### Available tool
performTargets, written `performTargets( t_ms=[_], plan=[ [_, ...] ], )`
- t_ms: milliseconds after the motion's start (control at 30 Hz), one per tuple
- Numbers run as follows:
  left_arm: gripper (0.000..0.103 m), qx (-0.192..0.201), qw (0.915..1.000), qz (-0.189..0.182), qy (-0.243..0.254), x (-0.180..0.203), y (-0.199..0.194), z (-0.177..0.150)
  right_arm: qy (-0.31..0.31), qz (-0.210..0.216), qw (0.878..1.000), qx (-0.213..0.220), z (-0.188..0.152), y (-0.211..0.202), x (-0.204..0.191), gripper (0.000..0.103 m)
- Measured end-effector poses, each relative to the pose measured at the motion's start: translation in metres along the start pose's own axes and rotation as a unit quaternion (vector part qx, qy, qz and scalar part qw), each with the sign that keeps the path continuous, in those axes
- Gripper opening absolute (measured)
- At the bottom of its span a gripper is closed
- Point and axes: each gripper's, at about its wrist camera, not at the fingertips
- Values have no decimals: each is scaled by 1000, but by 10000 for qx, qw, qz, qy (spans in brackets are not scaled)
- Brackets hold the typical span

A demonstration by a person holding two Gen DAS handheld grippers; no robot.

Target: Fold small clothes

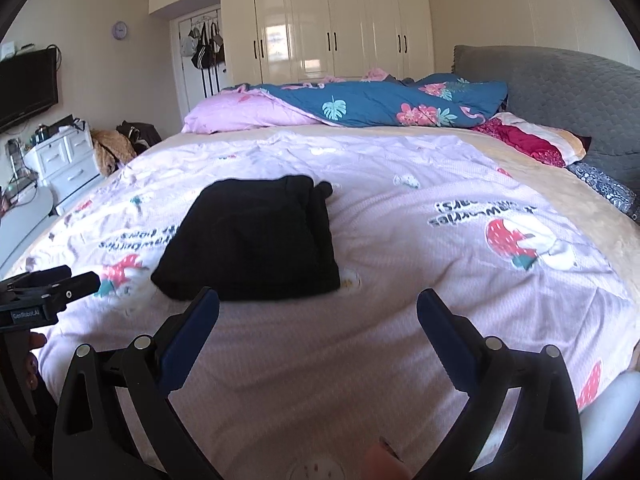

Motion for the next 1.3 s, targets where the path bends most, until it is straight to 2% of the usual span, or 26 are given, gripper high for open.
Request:
performTargets(
  t_ms=[133,400,533,900,1300],
  plan=[
    [94,-22,9999,-110,79,4,3,-8,-96,-82,9999,-10,-14,-4,-4,99],
    [94,-25,9999,-144,63,4,8,-11,-101,-184,9995,-216,-20,3,-10,99],
    [94,-67,9999,-134,45,1,12,-14,-66,-190,9992,-352,-23,8,-14,99],
    [94,-154,9999,-77,-18,-5,18,-18,-117,-328,9985,-422,-26,11,-17,99],
    [94,-191,9998,38,-73,-10,17,-17,-144,-299,9981,-527,-29,14,-20,99]
  ],
)
Point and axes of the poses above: each gripper's, at about its wrist camera, not at the fingertips, and y roughly the way its jaws point, x to its right, z to its top, and after that the axes turned 13 degrees about -z, right-handed
